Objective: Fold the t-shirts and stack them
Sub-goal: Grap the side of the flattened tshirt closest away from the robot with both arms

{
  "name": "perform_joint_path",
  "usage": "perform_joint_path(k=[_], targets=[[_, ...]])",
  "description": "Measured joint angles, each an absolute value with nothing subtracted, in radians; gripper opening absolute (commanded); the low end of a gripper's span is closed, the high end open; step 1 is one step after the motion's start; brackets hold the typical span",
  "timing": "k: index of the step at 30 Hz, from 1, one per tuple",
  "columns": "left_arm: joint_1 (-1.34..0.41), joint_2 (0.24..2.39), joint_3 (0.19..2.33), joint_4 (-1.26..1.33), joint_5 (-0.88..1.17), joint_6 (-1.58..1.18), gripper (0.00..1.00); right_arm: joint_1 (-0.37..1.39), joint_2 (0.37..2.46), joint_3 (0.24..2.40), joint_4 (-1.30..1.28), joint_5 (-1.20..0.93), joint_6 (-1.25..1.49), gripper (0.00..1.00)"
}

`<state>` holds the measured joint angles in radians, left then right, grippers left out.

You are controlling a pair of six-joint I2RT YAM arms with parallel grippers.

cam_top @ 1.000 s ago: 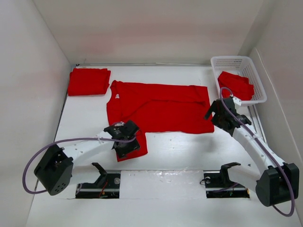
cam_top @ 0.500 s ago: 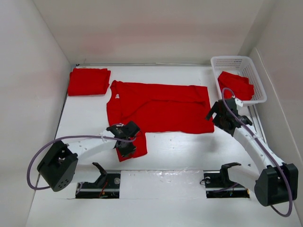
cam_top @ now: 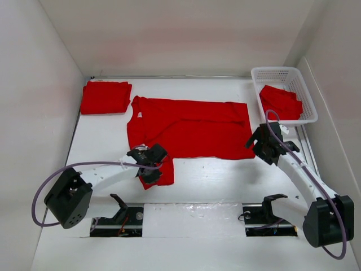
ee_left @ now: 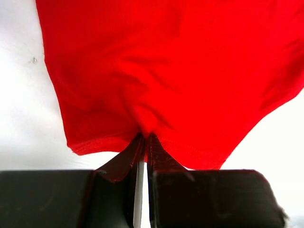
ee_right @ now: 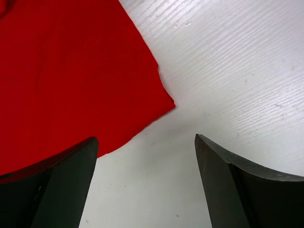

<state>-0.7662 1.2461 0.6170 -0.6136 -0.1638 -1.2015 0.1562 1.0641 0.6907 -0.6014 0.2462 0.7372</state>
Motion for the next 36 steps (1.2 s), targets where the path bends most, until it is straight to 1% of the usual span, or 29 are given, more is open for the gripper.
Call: perform_joint_path(k=[1, 2, 5, 7, 10, 13, 14, 16, 19, 20, 21, 22, 23, 24, 28, 31, 32, 35, 36], targets=[[-0.766, 1.245, 0.619, -0.614, -0.171, -1.201, 0.00, 0.157, 1.065, 0.687, -0.601, 0.241, 0.745, 0.84], [-0.766, 1.243, 0.622, -0.614, -0.177, -1.201, 0.00, 0.157, 1.065, 0.684, -0.598, 0.235, 0.754, 0.83], [-0.766, 1.229, 0.630, -0.617, -0.194, -1.200, 0.00, 0.164, 1.081, 0.668, -0.582, 0.216, 0.783, 0.78], [-0.766, 1.219, 0.636, -0.620, -0.203, -1.201, 0.00, 0.172, 1.111, 0.662, -0.570, 0.208, 0.799, 0.78], [-0.766, 1.206, 0.644, -0.624, -0.218, -1.201, 0.00, 0.178, 1.180, 0.659, -0.551, 0.205, 0.813, 0.73], [-0.766, 1.196, 0.654, -0.632, -0.236, -1.202, 0.00, 0.178, 1.240, 0.656, -0.533, 0.207, 0.826, 0.72], [-0.766, 1.195, 0.658, -0.635, -0.241, -1.202, 0.00, 0.178, 1.256, 0.654, -0.523, 0.208, 0.831, 0.69], [-0.766, 1.195, 0.664, -0.638, -0.246, -1.203, 0.00, 0.180, 1.284, 0.653, -0.508, 0.210, 0.841, 0.67], [-0.766, 1.192, 0.664, -0.643, -0.249, -1.206, 0.00, 0.185, 1.303, 0.653, -0.499, 0.216, 0.849, 0.58], [-0.766, 1.190, 0.666, -0.648, -0.251, -1.205, 0.00, 0.186, 1.304, 0.653, -0.495, 0.218, 0.851, 0.50], [-0.766, 1.189, 0.667, -0.649, -0.252, -1.205, 0.00, 0.186, 1.306, 0.653, -0.493, 0.220, 0.852, 0.50], [-0.766, 1.189, 0.670, -0.650, -0.252, -1.205, 0.00, 0.186, 1.306, 0.653, -0.490, 0.223, 0.858, 0.43], [-0.766, 1.188, 0.672, -0.650, -0.255, -1.205, 0.00, 0.187, 1.307, 0.653, -0.488, 0.226, 0.857, 0.41], [-0.766, 1.186, 0.676, -0.653, -0.257, -1.205, 0.00, 0.187, 1.308, 0.653, -0.486, 0.228, 0.859, 0.39], [-0.766, 1.177, 0.691, -0.662, -0.269, -1.205, 0.00, 0.187, 1.319, 0.653, -0.485, 0.233, 0.861, 0.39], [-0.766, 1.170, 0.699, -0.672, -0.276, -1.205, 0.00, 0.187, 1.321, 0.653, -0.485, 0.240, 0.861, 0.29], [-0.766, 1.168, 0.702, -0.677, -0.280, -1.205, 0.00, 0.187, 1.322, 0.653, -0.485, 0.241, 0.862, 0.19], [-0.766, 1.161, 0.710, -0.682, -0.289, -1.202, 0.00, 0.188, 1.326, 0.653, -0.484, 0.245, 0.863, 0.07], [-0.766, 1.161, 0.713, -0.683, -0.292, -1.201, 0.00, 0.188, 1.327, 0.653, -0.484, 0.247, 0.863, 0.00]])
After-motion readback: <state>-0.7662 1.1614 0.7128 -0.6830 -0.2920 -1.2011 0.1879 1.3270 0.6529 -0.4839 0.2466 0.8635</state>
